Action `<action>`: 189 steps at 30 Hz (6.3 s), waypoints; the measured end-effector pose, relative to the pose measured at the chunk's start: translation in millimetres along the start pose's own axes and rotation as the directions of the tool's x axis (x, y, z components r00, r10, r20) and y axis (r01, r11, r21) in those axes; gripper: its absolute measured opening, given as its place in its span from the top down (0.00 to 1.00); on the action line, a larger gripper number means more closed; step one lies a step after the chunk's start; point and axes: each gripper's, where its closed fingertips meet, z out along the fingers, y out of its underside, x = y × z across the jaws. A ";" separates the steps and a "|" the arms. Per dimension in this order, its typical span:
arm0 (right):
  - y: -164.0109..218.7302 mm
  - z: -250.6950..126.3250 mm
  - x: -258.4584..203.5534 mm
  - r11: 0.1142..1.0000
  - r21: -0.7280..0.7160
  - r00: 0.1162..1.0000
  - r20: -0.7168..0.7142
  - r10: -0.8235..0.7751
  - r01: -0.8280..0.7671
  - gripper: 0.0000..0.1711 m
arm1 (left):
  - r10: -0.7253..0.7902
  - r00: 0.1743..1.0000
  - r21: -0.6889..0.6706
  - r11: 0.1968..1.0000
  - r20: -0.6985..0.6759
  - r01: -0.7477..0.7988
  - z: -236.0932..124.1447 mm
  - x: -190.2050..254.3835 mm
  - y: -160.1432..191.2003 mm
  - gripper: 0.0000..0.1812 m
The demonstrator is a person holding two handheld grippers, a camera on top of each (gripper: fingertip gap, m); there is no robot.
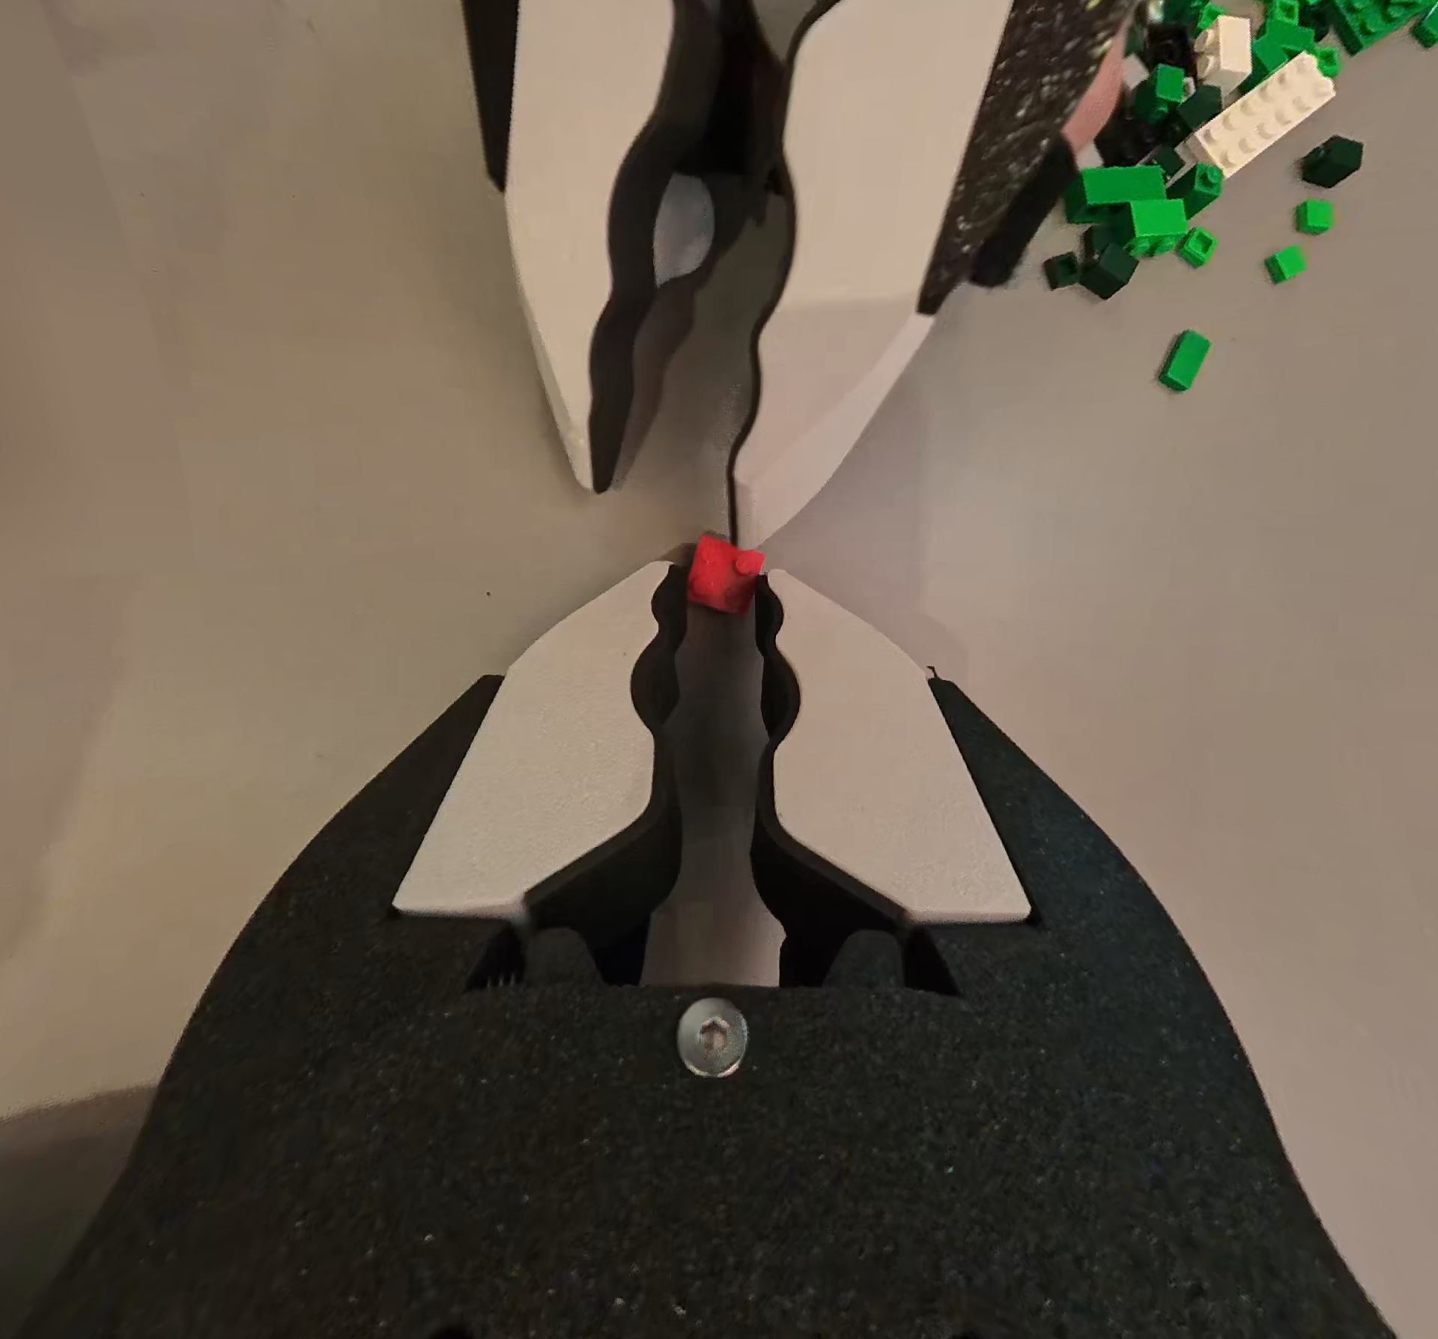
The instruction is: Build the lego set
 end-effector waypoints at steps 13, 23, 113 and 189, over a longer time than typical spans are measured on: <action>-0.2 0.7 0.7 0.998 0.046 0.999 0.010 0.043 -0.043 0.90 | -0.061 0.998 -0.069 0.996 -0.019 0.059 8.5 5.9 3.5 0.82; 3.7 -0.1 0.2 0.995 0.069 0.998 0.016 0.068 -0.069 0.87 | -0.124 0.991 0.051 0.991 0.048 0.121 -1.6 -6.0 -2.4 0.83; 19.1 -43.0 49.9 0.957 -0.031 0.739 -0.628 -0.244 0.289 0.97 | -0.027 0.966 0.043 0.999 0.256 0.016 -12.3 -27.4 -4.9 0.87; -35.7 -50.7 32.0 0.787 -0.313 0.333 -0.777 -0.534 0.531 0.98 | -0.400 0.894 0.386 0.871 0.202 0.303 -27.9 -42.2 -43.4 0.85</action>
